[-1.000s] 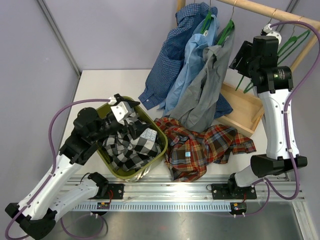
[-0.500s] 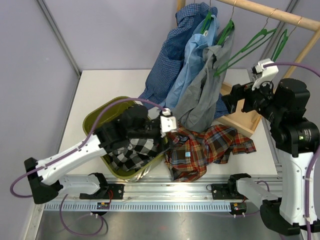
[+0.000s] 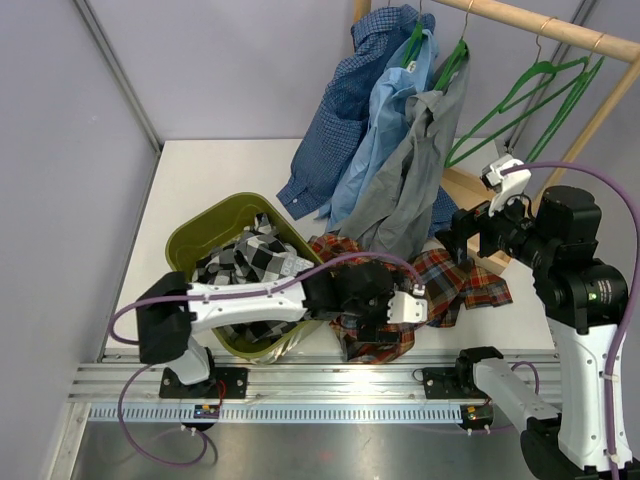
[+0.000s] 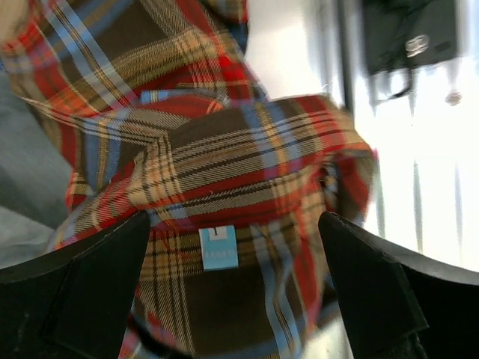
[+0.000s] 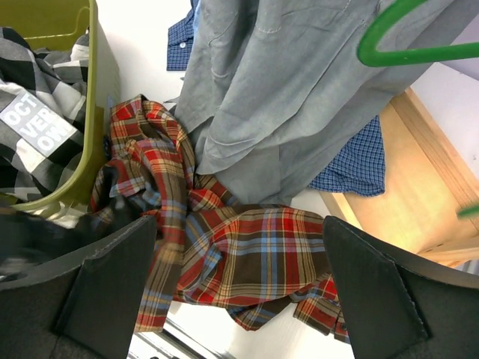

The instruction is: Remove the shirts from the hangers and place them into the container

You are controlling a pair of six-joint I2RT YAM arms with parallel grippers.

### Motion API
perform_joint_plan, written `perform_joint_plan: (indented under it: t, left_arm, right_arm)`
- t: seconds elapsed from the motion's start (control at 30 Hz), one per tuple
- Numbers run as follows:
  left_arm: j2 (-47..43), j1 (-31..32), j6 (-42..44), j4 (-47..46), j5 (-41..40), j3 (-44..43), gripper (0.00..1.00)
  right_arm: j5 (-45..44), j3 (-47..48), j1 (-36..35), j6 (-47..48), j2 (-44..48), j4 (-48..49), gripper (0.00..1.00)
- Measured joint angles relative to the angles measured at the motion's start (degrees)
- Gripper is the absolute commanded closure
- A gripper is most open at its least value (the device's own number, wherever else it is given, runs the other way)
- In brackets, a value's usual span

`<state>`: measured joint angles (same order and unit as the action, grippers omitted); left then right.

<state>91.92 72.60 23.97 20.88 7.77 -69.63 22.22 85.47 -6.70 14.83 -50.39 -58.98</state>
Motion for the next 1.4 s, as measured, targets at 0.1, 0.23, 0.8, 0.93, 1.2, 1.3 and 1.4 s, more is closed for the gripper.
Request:
perform_joint_plan:
  t: [0.1, 0.23, 0.8, 0.93, 1.2, 1.3, 1.4]
  left_arm:
    - [5.8, 0.0, 1.0, -1.8, -3.5, -0.2, 0.01]
    - [13.5, 0.0, 0.5, -4.0, -5.8, -0.5, 0.12]
    - [4.9, -0.2, -7.5, -9.5, -2.5, 6.2, 1.0]
    - [-9.6, -0.2, -7.8, -9.0, -2.7, 6.4, 1.0]
    - [-29.4, -4.5, -9.6, -2.3, -9.9, 0.1, 1.0]
    - [-31.0, -8.7, -11.6, 2.2, -14.4, -7.8, 1.0]
    - [-31.0, -14.3, -13.3, 5.5, -17.7, -18.8, 1.0]
  right_arm:
    - [0.4, -0.6, 0.0, -0.1, 0.9, 0.0, 0.01]
    - [1.3, -0.6, 0.0, -0.4, 2.0, 0.2, 0.01]
    - [1.4, -1.4, 0.1, -2.7, 4.3, 0.9, 0.01]
    - [0.9, -0.3, 0.1, -3.5, 4.3, 1.5, 0.01]
    - [-2.3, 0.2, 0.1, -5.4, 4.2, 4.2, 0.01]
    - [-3.6, 0.2, 0.1, -6.1, 3.9, 4.9, 0.01]
    - [-4.2, 0.2, 0.1, -6.5, 3.5, 5.4, 0.01]
